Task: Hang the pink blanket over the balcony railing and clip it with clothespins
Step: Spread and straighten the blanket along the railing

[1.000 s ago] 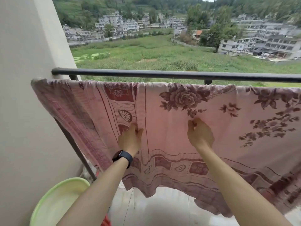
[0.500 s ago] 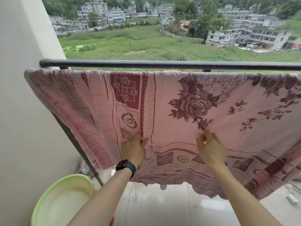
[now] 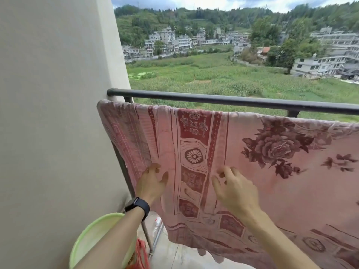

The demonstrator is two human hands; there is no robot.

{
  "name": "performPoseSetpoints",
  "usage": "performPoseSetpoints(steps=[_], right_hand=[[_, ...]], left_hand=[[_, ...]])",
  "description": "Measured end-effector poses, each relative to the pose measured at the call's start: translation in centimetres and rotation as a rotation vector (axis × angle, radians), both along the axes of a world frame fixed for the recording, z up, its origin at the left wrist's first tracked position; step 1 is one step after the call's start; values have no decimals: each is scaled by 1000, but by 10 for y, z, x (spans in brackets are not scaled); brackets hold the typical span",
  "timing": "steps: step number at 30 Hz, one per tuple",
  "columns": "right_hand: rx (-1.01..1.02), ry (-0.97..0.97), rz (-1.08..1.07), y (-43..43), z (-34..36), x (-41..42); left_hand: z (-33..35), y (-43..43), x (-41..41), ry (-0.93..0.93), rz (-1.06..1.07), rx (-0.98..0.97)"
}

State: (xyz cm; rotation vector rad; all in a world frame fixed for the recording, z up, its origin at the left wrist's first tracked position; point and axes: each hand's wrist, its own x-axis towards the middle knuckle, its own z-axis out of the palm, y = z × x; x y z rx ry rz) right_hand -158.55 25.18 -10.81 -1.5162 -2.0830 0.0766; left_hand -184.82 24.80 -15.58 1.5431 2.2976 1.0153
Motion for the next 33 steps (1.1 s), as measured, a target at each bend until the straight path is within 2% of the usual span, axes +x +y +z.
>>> performPoseSetpoints(steps=[7, 11, 15, 19, 22, 24, 27, 30, 33], right_hand=[[200, -19, 234, 33, 60, -120], [363, -17, 215, 53, 89, -179], [557, -36, 161, 78, 101, -241], [484, -163, 117, 99, 111, -292], [392, -256, 131, 114, 120, -306], [387, -314, 148, 119, 122, -307], [328, -278, 186, 118, 124, -318], [194, -209, 219, 115, 130, -343], [122, -297, 235, 118, 134, -368]], left_hand=[[45, 10, -105, -112, 207, 66], [72, 30, -168, -235, 248, 224], [96, 63, -231, -327, 136, 181], [121, 81, -270, -469, -86, 223], [133, 88, -289, -505, -176, 297], [136, 87, -295, -613, -231, 316], [145, 93, -303, -874, -309, 264], [149, 100, -310, -920, -340, 209], [151, 103, -314, -915, -465, 50]])
